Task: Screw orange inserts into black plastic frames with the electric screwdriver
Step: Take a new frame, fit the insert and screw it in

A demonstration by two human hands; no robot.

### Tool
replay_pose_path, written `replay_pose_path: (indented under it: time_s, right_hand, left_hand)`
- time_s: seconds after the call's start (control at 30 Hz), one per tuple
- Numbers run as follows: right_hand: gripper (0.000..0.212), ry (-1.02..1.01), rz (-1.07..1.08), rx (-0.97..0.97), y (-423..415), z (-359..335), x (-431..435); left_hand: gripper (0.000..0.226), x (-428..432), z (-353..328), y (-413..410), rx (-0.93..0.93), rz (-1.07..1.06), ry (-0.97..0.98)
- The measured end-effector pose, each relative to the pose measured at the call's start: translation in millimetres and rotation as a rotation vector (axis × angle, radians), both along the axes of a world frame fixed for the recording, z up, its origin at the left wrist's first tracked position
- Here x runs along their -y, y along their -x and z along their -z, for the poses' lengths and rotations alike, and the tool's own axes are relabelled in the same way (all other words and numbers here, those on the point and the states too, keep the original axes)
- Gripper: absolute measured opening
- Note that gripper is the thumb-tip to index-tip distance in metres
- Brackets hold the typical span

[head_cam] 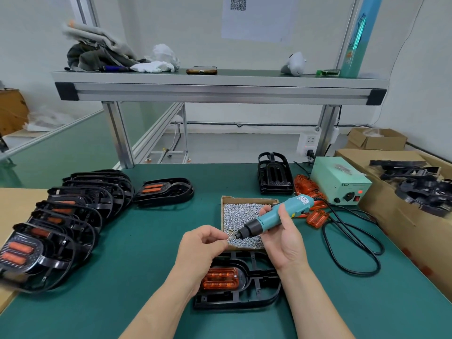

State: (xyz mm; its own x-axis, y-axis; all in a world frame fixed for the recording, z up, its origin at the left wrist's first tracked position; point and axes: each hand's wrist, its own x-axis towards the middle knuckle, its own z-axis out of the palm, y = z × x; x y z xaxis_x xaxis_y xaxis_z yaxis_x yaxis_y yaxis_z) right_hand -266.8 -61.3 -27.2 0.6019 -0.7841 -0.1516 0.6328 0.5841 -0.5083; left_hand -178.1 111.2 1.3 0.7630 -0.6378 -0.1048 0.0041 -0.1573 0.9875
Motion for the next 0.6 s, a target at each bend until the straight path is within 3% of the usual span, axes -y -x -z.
replay_pose_path:
  time_s: [0.6]
  right_hand:
    - [0.023, -0.007, 0.004, 0.016, 1.8, -3.1, -3.5]
  left_hand:
    - [0.022, 2.8, 6.1, 3.1, 0.099, -0.035, -0.029]
